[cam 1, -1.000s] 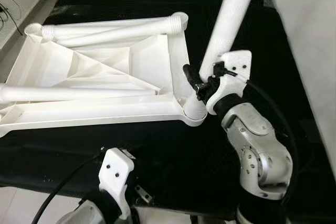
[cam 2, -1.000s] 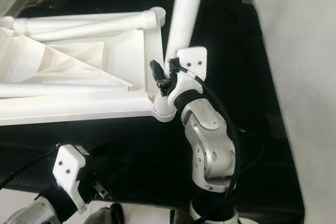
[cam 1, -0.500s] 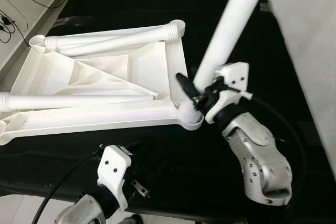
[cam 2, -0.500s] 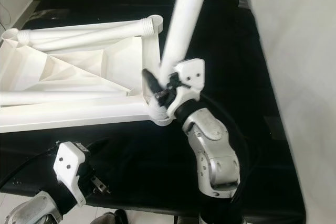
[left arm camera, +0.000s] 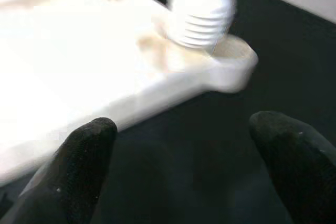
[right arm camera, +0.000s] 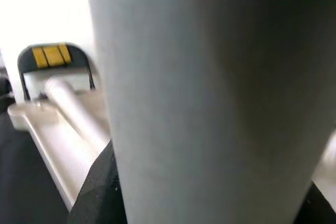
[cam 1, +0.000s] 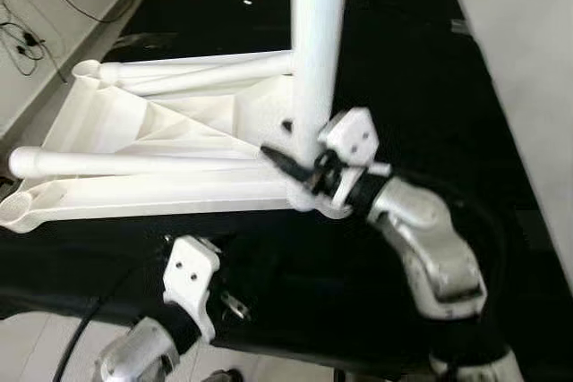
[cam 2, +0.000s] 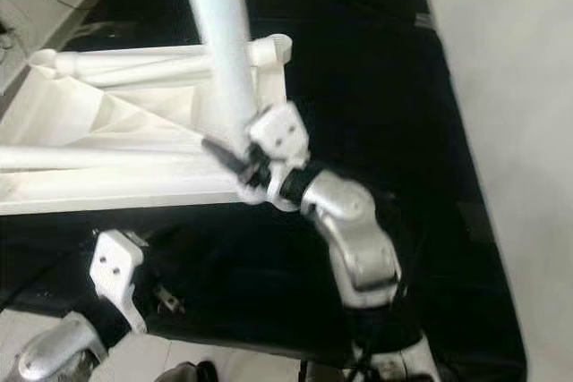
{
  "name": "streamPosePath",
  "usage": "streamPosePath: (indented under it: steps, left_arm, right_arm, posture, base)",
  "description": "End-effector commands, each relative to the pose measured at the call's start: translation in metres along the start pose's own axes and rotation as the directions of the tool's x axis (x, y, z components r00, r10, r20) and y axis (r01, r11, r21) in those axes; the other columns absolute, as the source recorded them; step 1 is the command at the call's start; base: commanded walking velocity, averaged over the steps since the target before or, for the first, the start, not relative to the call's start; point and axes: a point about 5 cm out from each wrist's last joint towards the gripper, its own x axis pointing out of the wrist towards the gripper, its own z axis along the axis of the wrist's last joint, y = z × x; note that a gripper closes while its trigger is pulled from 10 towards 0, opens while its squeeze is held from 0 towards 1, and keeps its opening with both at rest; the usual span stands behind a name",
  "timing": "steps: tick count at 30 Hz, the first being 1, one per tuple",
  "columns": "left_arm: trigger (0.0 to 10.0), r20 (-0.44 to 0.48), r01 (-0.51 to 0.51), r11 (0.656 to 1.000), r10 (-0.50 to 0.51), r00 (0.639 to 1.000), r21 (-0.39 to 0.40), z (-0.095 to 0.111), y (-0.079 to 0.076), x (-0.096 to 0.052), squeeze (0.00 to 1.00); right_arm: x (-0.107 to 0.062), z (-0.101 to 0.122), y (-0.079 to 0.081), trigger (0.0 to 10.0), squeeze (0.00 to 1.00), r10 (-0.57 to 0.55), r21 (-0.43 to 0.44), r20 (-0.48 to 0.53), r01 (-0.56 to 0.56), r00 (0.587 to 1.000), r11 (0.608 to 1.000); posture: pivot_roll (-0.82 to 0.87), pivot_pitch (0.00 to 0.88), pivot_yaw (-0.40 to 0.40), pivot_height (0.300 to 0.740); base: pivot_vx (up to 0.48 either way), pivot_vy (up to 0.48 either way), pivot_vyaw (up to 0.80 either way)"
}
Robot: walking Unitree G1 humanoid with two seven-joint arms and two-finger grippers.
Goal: Building children table
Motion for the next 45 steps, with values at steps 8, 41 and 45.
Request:
streamPosePath:
  steps: [8, 41, 45]
  left_arm:
    - [10.0, 0.489, 0.094, 0.986, -0.15, 0.86, 0.137, 0.141, 0.024, 0.027, 0.37]
    - [10.0, 0.499, 0.133, 0.985, -0.173, 0.849, 0.114, 0.19, 0.03, 0.112, 0.0]
    - [10.0, 0.49, 0.217, 0.97, -0.243, 0.837, 0.11, 0.183, 0.019, 0.108, 0.0]
  right_arm:
    - [0.018, 0.006, -0.035, 10.0, 0.0, -0.154, -0.069, -0.007, 0.153, 0.988, 0.986]
    - [0.034, 0.003, 0.018, 10.0, 0.0, 0.126, -0.126, 0.034, -0.12, 0.991, 0.985]
    - [0.034, 0.001, 0.019, 10.0, 0.0, 0.125, -0.137, 0.022, -0.121, 0.992, 0.983]
  posture:
    - [0.04, 0.072, 0.022, 0.74]
    - [0.01, 0.011, 0.037, 0.74]
    - [0.01, 0.017, 0.037, 0.74]
  base:
    - [0.0, 0.0, 0.0]
    - [0.0, 0.0, 0.0]
    - [0.0, 0.0, 0.0]
